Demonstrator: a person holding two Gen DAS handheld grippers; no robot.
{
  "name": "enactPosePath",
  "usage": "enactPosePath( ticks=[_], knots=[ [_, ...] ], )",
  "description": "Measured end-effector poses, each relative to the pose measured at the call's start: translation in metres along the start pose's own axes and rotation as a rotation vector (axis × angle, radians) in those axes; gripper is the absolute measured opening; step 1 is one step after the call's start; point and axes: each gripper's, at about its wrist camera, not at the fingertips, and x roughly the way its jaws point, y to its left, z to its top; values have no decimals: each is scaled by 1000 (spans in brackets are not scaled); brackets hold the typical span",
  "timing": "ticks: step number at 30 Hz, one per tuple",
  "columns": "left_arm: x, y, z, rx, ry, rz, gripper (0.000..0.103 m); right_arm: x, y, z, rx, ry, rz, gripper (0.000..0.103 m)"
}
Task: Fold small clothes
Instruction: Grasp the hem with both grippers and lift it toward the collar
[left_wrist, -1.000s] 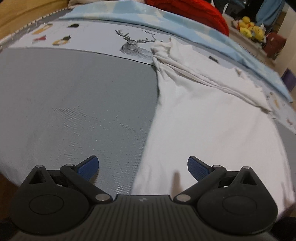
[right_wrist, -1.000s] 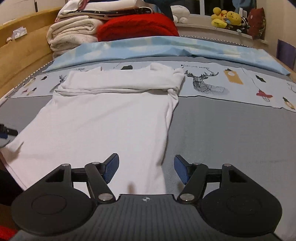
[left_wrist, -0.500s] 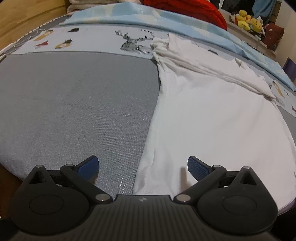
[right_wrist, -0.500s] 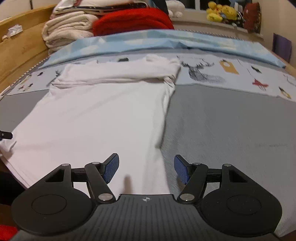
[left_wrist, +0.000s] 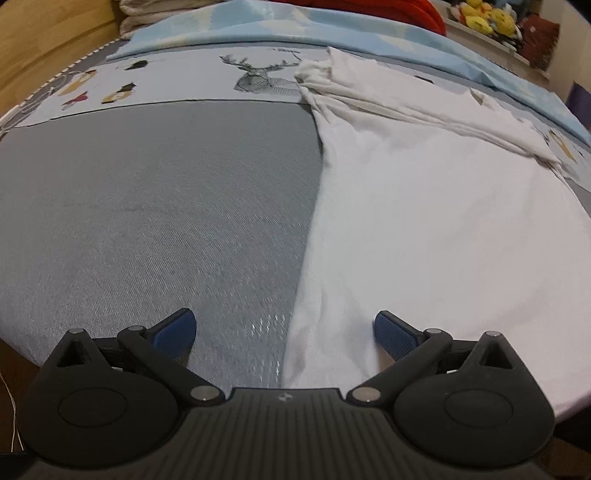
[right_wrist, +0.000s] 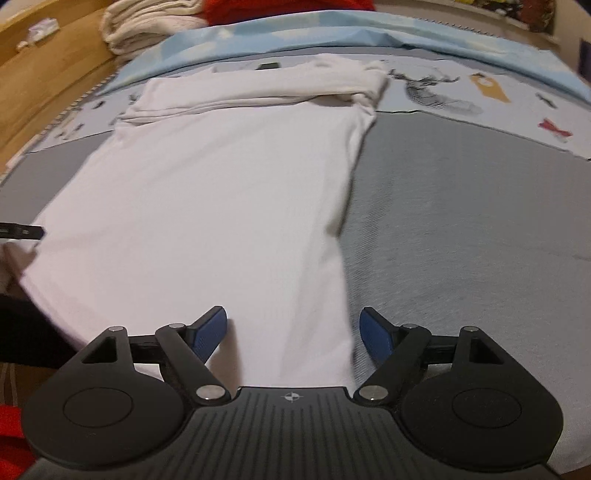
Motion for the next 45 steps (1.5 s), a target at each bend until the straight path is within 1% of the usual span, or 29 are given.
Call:
enactPosePath(
  ticks=[2, 5, 6, 7, 8, 9, 10, 11, 12, 13, 15, 16, 19, 21, 24, 26, 28, 30, 31, 33, 34, 36, 38, 40, 41, 42, 43, 44, 45],
  knots=[
    [-2, 1, -3, 23, 14, -19, 103, -4, -1, 1, 17, 7, 50, 81],
    [-5, 4, -6, 26, 27, -37, 102, -6, -9, 0, 66, 3, 86, 81],
    [-6, 4, -7, 25, 29, -38, 102, -8, -12, 0, 81, 1, 89, 76],
    [-7, 3, -8, 32, 26, -28, 97, -8, -13, -1, 87, -2, 77, 61],
    [-10, 3, -8, 31, 18, -21, 86, -9, -13, -1, 81, -4, 46, 47],
    [-13, 4, -8, 22, 6, -28, 77, -10, -13, -1, 86, -8, 10, 7],
    [-17, 7, -7, 6, -3, -42, 53, -10, -18, -2, 123, -2, -7, 5],
    [-20, 10, -6, -22, -3, -79, 18, -11, -23, -2, 181, -5, 6, 5],
    [-21, 14, -6, -62, 12, -123, 9, -13, -22, -4, 201, -8, 1, 5],
    [-22, 16, -7, -99, 26, -146, 9, -15, -16, -6, 189, -13, -12, 5],
    [-29, 17, -12, -125, 34, -150, 8, -18, -1, -11, 147, -25, -40, 4],
    [-34, 18, -15, -136, 39, -160, 7, -21, 3, -13, 146, -31, -47, 4],
    [-58, 26, -30, -155, 50, -202, 7, -42, 9, -25, 190, -54, -43, 4],
    [-82, 32, -44, -160, 55, -245, 7, -63, 12, -38, 215, -61, -37, 4],
    [-123, 33, -67, -142, 50, -298, 7, -100, 9, -58, 301, -62, 12, 4],
    [-143, 32, -78, -130, 51, -321, 7, -122, 8, -72, 347, -49, 31, 4],
    [-151, 33, -82, -138, 67, -334, 7, -136, 5, -83, 400, -28, 43, 4],
    [-148, 35, -78, -161, 86, -342, 7, -144, 1, -87, 446, -14, 58, 4],
    [-144, 37, -71, -173, 92, -348, 7, -145, -3, -84, 468, -10, 64, 4],
    [-132, 39, -47, -193, 99, -359, 7, -143, -7, -69, 485, -9, 72, 4],
    [-127, 39, -32, -205, 96, -364, 7, -139, -9, -54, 486, -10, 76, 4],
    [-111, 40, 9, -218, 82, -370, 7, -129, -14, -21, 486, -12, 82, 4],
    [-93, 35, 60, -214, 52, -352, 7, -112, -19, 25, 468, -23, 81, 4],
    [-69, 28, 121, -229, 18, -330, 7, -84, -28, 83, 454, -36, 64, 4],
    [-54, 27, 148, -265, 6, -329, 7, -67, -35, 109, 467, -38, 53, 4],
    [-33, 27, 178, -321, -3, -319, 8, -48, -44, 137, 498, -47, 27, 4],
    [-13, 27, 205, -354, -23, -288, 12, -24, -56, 166, 555, -64, -10, 6],
    [8, 27, 230, -369, -42, -216, 32, -4, -68, 184, 621, -80, -39, 7],
    [25, 28, 248, -399, -39, -159, 41, 15, -80, 198, 711, -105, -76, 22]
  ],
)
